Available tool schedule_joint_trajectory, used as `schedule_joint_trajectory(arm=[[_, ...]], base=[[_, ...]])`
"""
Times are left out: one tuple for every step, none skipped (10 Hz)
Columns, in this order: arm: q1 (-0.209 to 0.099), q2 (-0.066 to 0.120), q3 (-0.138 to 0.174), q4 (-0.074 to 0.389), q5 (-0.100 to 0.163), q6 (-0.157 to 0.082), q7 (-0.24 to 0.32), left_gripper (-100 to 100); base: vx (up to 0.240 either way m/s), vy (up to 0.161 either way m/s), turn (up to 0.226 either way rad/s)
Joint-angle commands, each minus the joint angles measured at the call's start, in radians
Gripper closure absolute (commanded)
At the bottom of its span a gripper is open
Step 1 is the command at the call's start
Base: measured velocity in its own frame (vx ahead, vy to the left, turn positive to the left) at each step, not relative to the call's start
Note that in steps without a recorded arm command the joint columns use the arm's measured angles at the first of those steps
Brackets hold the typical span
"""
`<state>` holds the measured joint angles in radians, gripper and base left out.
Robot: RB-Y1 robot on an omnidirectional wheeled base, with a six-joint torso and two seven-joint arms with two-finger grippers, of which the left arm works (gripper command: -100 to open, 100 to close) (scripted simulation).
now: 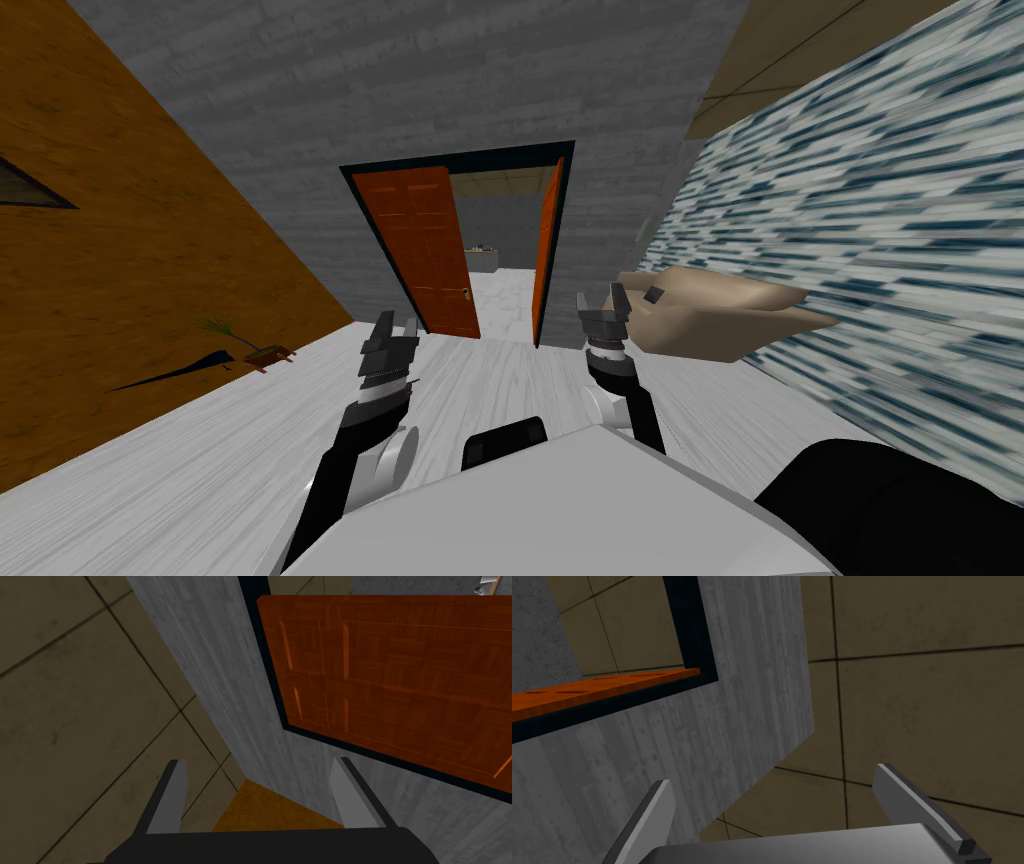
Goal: Push the door open
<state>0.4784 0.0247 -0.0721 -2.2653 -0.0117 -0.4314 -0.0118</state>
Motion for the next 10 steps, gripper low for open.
schedule_joint_trajectory(arm=[[-0.014,0.007,0.001,0.034,-0.001,-0.008,0.002,-100],[-0.019,0.009,0.001,0.047,-0.002,-0.011,0.003,-100],[-0.029,0.013,0.002,0.072,-0.003,-0.016,0.004,-100],[-0.034,0.015,0.002,0.085,-0.003,-0.019,0.005,-100],[-0.048,0.020,0.003,0.118,-0.004,-0.027,0.007,-100],[-0.055,0.022,0.004,0.136,-0.005,-0.031,0.008,-100],[-0.063,0.025,0.004,0.154,-0.005,-0.035,0.009,-100],[-0.070,0.027,0.005,0.172,-0.006,-0.039,0.011,-100],[-0.079,0.030,0.005,0.193,-0.007,-0.044,0.012,-100],[-0.088,0.032,0.006,0.216,-0.008,-0.049,0.013,-100]], base=[[0.180,0.039,-0.014],[0.093,0.034,-0.030],[0.060,0.026,-0.023],[0.060,0.039,-0.018],[0.108,0.056,-0.028],[0.102,0.041,-0.028],[0.086,0.038,-0.017],[0.082,0.039,-0.017],[0.091,0.040,-0.023],[0.106,0.050,-0.023]])
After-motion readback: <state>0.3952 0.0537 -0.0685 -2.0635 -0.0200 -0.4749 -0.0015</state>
